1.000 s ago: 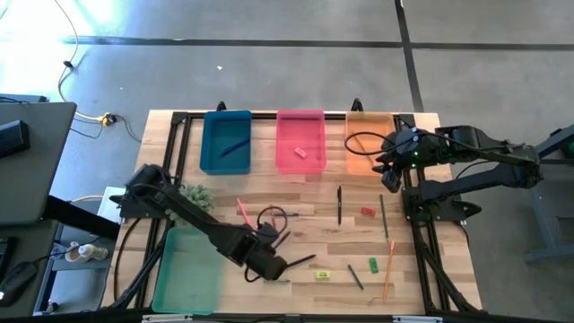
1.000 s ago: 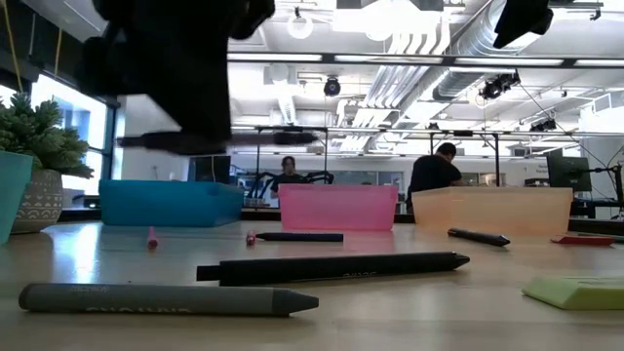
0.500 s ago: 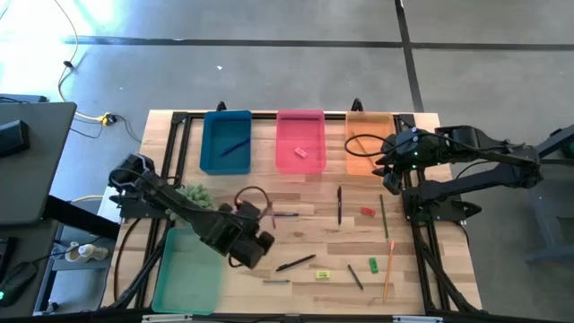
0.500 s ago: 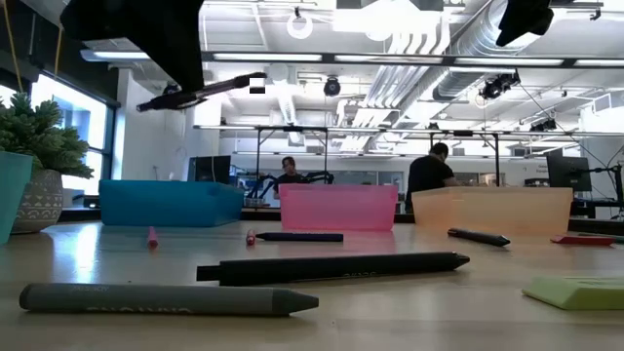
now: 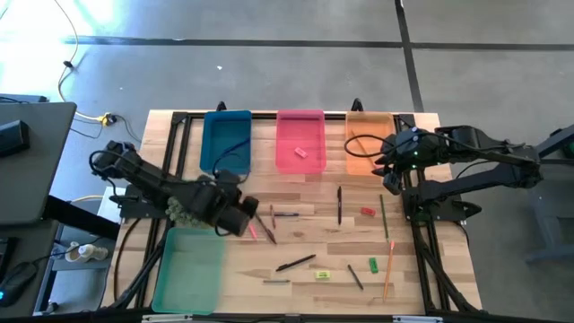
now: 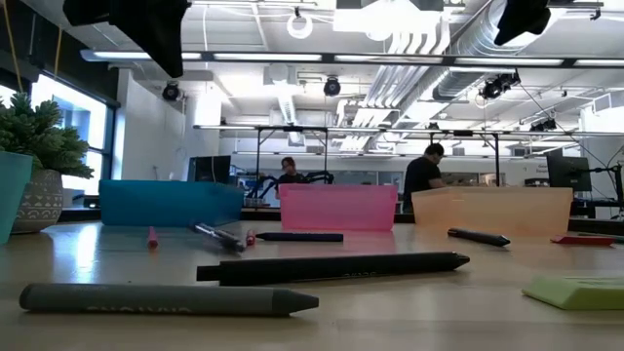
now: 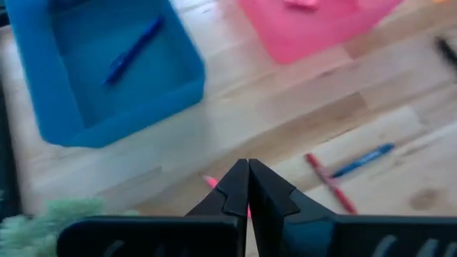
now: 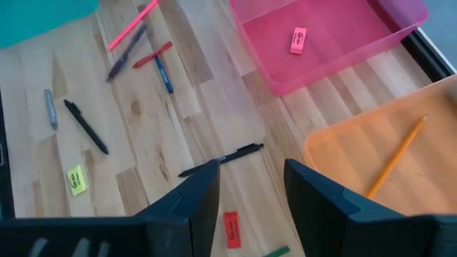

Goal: Sort crayons/erasers/pens/pencils in bins
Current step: Put the violet pen into the blue bin

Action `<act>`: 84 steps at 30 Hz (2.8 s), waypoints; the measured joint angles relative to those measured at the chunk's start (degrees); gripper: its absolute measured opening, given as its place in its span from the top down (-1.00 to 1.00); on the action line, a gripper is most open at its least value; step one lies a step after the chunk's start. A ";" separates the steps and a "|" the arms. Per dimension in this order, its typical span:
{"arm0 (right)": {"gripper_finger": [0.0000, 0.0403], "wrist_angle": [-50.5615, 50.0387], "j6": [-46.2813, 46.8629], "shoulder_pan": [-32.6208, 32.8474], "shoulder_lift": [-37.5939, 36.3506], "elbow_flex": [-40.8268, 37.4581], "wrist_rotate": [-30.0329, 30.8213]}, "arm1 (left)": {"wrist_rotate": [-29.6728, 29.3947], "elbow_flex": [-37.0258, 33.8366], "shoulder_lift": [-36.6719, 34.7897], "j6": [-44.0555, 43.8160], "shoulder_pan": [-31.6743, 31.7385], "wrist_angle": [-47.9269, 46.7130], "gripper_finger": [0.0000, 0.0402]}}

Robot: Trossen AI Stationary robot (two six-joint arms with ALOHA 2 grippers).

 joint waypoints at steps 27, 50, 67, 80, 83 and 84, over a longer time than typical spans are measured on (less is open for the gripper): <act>0.26 14.09 7.00 -1.30 7.34 -0.02 18.71 | 8.52 -2.96 -11.45 10.66 16.62 13.16 0.17; 0.26 9.56 -11.00 -10.73 7.02 -0.02 11.83 | 13.15 -2.58 9.37 -21.37 2.01 30.05 0.23; 0.26 8.45 -11.02 -10.73 7.00 -0.02 11.84 | 19.24 0.52 20.90 -29.45 1.17 29.33 0.23; 0.26 8.47 -11.09 -10.71 7.04 -0.02 11.84 | 20.37 0.50 24.27 -33.13 1.35 28.68 0.23; 0.26 8.49 -11.09 -10.72 7.02 -0.02 11.84 | 20.49 0.54 25.17 -33.06 1.67 28.79 0.23; 0.26 8.51 -11.11 -10.73 7.02 -0.02 11.84 | 20.79 0.52 25.57 -33.05 1.85 29.00 0.23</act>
